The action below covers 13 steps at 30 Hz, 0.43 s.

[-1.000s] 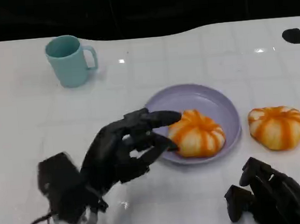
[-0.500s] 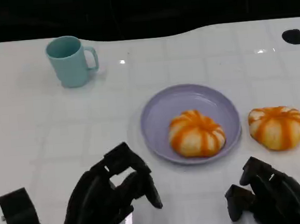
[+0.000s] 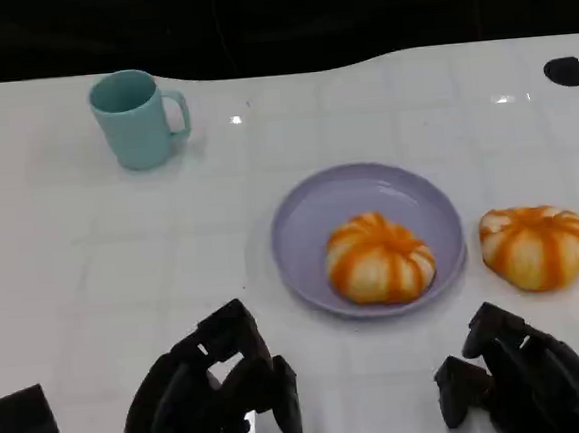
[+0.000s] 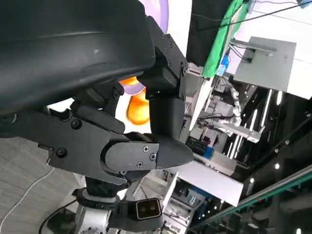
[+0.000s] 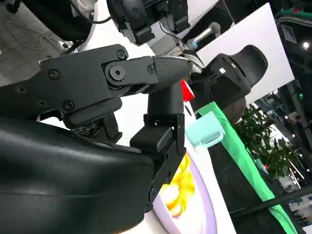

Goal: Grasp the bread from the table and place it into the plate.

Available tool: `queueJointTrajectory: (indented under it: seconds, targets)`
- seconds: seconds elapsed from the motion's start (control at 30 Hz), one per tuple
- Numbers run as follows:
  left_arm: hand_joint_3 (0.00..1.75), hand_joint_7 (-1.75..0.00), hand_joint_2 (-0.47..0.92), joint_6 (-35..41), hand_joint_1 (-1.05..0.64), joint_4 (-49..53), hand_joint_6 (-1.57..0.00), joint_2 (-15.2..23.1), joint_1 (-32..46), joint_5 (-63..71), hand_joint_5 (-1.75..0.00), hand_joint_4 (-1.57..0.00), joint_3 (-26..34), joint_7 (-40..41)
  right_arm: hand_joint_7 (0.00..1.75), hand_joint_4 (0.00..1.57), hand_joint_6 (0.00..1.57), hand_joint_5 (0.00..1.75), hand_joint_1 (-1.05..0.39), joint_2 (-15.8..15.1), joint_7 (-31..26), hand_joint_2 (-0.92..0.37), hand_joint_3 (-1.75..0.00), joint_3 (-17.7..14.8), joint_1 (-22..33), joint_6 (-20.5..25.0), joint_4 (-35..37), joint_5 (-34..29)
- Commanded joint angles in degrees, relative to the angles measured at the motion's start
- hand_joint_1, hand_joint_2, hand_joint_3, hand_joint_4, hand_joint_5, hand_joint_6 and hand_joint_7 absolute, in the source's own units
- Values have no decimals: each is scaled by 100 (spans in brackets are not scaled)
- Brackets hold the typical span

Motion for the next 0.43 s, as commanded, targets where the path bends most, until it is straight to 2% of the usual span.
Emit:
queueJointTrajectory:
  seconds: [0.03,0.43]
  targets:
    - [37,-175,92,-35,-67,119,-58,27,28,78,-175,-85,84,-134,143,77,68,171,-56,-76,17,-92,-24,-65,-34,-126,86,4]
    - [34,-175,92,77,-68,274,-60,2,-135,64,-175,-86,182,-206,139,78,70,167,-56,-83,57,-92,-22,-97,-159,-131,262,33]
